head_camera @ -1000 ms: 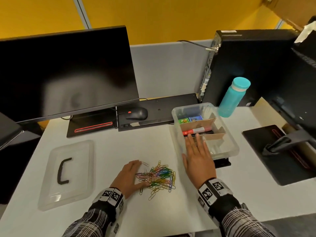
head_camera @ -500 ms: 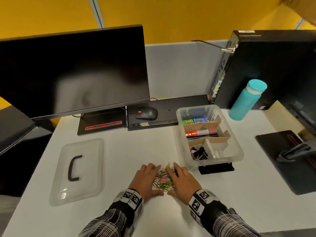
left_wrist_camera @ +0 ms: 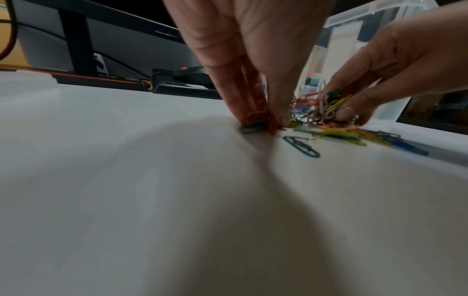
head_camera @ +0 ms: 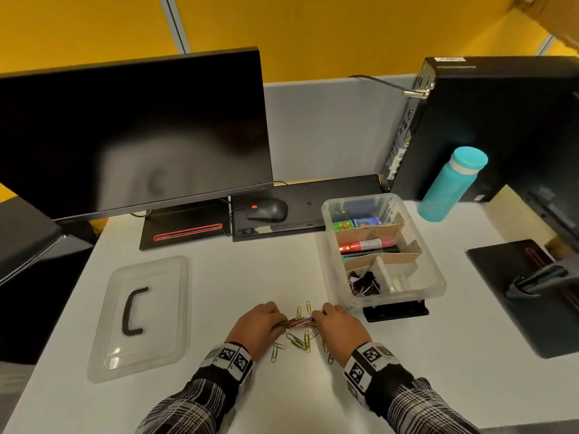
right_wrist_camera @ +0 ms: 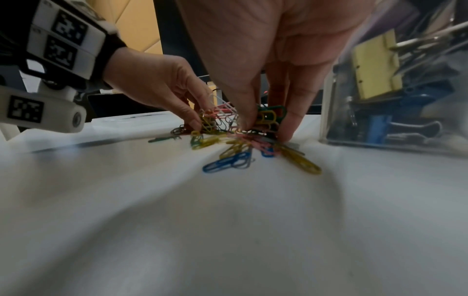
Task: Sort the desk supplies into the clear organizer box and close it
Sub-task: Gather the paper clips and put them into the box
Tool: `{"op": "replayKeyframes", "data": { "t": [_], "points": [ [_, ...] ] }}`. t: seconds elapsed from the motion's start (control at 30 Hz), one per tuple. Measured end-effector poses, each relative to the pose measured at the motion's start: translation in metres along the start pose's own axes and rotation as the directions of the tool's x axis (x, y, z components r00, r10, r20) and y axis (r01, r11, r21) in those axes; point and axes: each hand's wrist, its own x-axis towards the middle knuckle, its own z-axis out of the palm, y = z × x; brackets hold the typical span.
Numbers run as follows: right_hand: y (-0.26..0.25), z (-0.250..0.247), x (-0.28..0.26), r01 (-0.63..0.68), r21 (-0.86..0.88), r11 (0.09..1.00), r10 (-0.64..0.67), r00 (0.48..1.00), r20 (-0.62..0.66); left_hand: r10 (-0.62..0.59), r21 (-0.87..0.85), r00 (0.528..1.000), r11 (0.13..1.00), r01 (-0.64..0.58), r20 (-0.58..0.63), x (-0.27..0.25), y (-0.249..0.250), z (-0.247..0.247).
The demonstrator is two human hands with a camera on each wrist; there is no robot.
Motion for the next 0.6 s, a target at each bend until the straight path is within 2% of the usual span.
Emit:
{"op": "replayKeyframes", "data": {
  "t": [0.13,0.37,0.5,0.6],
  "points": [
    [-0.001,-0.007,-0.006,0.026,0.016,1.000,-0.026,0.999,-0.024,-0.038,-0.050,0.999,0.998,0.038,-0.008,0.000,-0.006,-0.002],
    [-0.005,-0.030,-0.024,0.084,0.050,0.995,-0.076,0.986,-0.149,-0.090,-0.076,0.995,0.993,0.087,-0.045,-0.004,-0.014,-0.003],
    [-0.004,-0.041,-0.030,0.107,0.140,0.984,-0.074,0.972,-0.222,-0.112,-0.106,0.991,0.989,0.104,-0.073,-0.004,-0.017,-0.005],
    [-0.006,-0.050,-0.034,0.140,0.181,0.973,-0.099,0.970,-0.221,-0.127,-0.114,0.988,0.987,0.116,-0.090,-0.003,-0.018,-0.006]
  ]
}}
